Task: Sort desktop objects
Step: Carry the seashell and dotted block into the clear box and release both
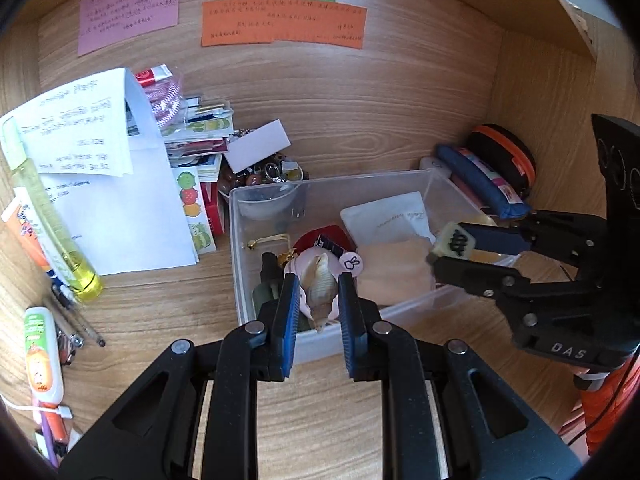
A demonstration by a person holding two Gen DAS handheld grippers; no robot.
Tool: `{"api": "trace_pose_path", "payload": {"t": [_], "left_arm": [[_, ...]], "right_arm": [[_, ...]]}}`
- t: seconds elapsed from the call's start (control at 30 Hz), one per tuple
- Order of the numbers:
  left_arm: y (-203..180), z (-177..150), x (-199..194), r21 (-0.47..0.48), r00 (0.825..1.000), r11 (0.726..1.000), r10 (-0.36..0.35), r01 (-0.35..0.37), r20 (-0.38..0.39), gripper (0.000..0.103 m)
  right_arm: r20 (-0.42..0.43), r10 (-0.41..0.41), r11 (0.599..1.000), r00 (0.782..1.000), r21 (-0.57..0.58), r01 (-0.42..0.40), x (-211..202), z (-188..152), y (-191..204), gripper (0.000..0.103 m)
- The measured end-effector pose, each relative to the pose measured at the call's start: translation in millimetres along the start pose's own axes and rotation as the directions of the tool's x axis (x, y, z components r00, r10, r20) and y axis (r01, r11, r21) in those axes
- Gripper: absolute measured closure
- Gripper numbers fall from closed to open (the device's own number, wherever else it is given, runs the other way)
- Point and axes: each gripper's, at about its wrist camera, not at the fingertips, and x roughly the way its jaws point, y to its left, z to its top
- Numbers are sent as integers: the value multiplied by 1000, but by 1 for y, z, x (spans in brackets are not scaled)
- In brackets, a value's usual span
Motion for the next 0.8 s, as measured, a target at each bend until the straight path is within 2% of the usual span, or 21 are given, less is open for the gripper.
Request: {"api": "trace_pose_path", "payload": {"t": [0.23,0.53,0.8], "left_arm": [[9,0,27,-6,999,1000,3,-4,-48,85],[18,-3,41,-36,997,999,-34,31,-63,85],[24,-3,41,-53,997,997,-64,62,-47,85]], "right_arm": [[-22,19,1000,1000,-18,-20,31,8,2,72],[-26,30,997,999,-74,-32,41,14,16,72],[-7,-19,991,1000,-129,18,48,14,24,72]]}}
